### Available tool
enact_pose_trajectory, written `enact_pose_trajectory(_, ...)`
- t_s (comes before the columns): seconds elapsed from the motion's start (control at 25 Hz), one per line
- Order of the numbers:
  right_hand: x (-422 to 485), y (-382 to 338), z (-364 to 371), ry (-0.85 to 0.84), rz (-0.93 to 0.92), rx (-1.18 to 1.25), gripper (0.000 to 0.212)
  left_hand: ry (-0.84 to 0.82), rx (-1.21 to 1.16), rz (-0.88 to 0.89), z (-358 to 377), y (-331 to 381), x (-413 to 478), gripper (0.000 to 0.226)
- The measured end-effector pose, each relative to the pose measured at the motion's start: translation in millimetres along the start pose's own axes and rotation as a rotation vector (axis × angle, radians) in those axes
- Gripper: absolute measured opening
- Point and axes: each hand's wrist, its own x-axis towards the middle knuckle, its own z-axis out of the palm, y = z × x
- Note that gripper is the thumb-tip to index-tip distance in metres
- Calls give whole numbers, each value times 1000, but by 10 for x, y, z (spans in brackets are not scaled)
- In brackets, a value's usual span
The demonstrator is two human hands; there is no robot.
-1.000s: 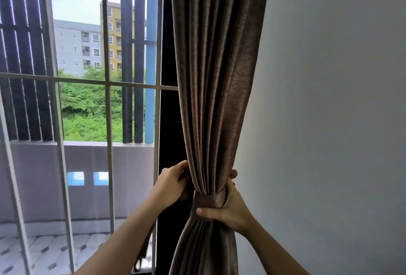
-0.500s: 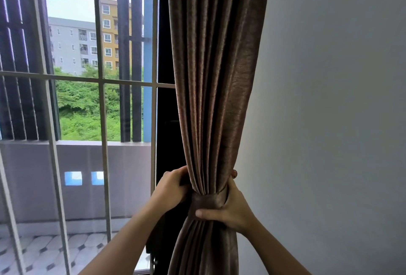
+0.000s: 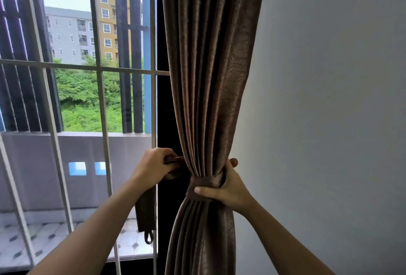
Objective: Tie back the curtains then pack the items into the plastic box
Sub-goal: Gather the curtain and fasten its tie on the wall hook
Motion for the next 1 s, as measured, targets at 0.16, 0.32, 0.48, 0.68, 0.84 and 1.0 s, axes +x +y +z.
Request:
enact_pose_trajectory(0.16, 5, -101, 5, -47, 27, 16, 79, -143, 95, 14, -206, -54, 22, 11)
enact_pose_trajectory(0.32, -30, -127, 26, 39, 99, -77, 84, -180, 196, 77, -338, -91, -26, 16)
enact_pose_trajectory(0.48, -169, -98, 102, 155, 129, -308, 86, -306, 253, 91, -400, 33, -252, 27)
enact_pose_trajectory(0.68, -221, -231, 38, -1, 92, -154, 51, -400, 126, 167, -426, 412, -512, 36)
enact_pose_trajectory(0.84, -227, -184, -115, -34, 267, 373, 55, -303, -8, 165, -154, 573, -579, 38)
enact_pose_trajectory(1.0, -246, -200, -278, -146, 221, 227, 42, -254, -288, -71, 131, 665, -500, 36)
